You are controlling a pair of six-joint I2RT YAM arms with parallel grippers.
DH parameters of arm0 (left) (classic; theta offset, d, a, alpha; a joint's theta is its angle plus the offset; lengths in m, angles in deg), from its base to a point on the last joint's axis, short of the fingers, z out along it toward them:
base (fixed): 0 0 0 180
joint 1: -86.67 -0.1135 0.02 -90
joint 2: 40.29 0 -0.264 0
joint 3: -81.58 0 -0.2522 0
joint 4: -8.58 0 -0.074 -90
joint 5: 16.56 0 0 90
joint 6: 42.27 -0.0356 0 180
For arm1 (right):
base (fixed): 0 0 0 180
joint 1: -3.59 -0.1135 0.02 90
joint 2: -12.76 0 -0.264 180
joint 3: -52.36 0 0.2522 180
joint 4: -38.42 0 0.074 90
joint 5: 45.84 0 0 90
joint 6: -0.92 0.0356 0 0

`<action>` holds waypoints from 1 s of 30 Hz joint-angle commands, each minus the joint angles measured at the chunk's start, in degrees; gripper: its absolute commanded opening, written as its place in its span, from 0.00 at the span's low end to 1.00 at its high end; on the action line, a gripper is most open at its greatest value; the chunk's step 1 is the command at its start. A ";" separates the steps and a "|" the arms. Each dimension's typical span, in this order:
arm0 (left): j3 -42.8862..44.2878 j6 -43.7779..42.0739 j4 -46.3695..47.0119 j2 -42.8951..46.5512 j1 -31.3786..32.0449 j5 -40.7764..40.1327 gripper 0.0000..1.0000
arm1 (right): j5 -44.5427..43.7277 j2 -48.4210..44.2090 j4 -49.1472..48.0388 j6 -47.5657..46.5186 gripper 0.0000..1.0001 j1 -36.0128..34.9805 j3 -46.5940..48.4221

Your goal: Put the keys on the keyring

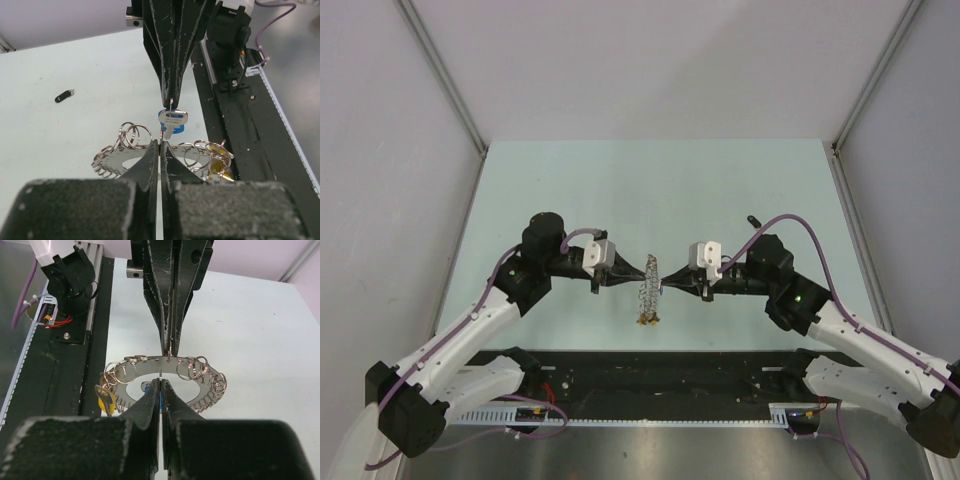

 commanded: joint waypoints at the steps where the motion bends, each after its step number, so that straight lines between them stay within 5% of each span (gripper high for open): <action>1: 4.20 -7.50 -6.13 0.62 0.18 -0.99 0.00 | -4.52 0.28 -0.30 -2.60 0.00 -1.97 0.30; 30: 4.20 -8.30 -8.25 2.12 0.45 -4.42 0.01 | -11.28 1.86 -2.15 -3.39 0.00 -6.54 0.30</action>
